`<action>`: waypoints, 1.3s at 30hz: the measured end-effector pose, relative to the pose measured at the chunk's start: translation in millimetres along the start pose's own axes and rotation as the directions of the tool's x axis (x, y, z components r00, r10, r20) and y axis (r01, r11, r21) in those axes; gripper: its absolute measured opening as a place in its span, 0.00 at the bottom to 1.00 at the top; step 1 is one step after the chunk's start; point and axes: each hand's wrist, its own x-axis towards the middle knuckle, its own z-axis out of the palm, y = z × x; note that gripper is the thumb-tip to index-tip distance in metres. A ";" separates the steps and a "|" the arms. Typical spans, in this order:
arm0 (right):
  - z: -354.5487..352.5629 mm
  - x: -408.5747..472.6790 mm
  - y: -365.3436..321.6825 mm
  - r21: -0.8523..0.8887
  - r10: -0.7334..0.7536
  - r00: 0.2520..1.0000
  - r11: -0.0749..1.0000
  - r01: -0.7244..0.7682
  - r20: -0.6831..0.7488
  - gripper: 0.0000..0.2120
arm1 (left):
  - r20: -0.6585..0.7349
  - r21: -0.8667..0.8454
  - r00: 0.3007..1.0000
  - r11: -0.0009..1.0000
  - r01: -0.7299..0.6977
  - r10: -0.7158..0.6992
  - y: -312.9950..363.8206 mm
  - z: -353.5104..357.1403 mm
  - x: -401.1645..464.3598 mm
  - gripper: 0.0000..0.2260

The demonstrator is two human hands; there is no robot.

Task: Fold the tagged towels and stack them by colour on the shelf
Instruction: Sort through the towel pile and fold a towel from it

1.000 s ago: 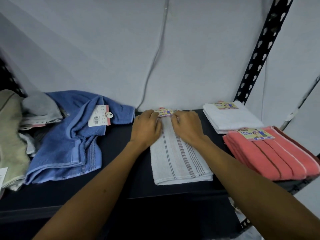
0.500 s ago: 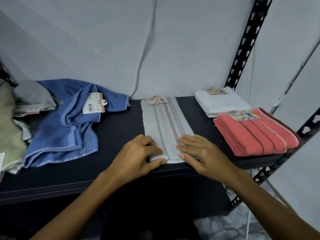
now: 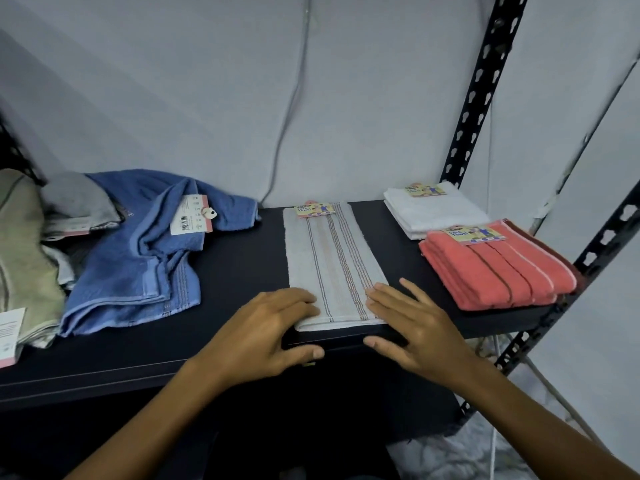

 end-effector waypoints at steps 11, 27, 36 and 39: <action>-20.5 21.4 -6.3 0.410 0.348 0.937 0.857 -0.312 -0.016 0.11 | 0.050 -0.497 0.982 0.848 0.185 -0.185 7.5 -17.3 -0.2 0.16; 15.2 127.4 14.5 -0.101 0.806 0.387 0.476 -0.874 0.449 0.11 | 0.062 -0.169 0.623 0.607 0.777 -0.780 -4.0 -6.6 82.8 0.23; 9.1 121.2 17.4 0.463 0.707 0.457 0.205 -0.862 0.539 0.11 | 0.179 -0.774 0.617 0.277 0.568 -0.766 -12.3 -17.8 74.5 0.16; 6.2 119.2 19.1 0.502 0.699 0.454 0.156 -0.851 0.553 0.07 | 0.248 -0.740 0.616 0.264 0.618 -0.747 -18.6 -22.0 75.6 0.13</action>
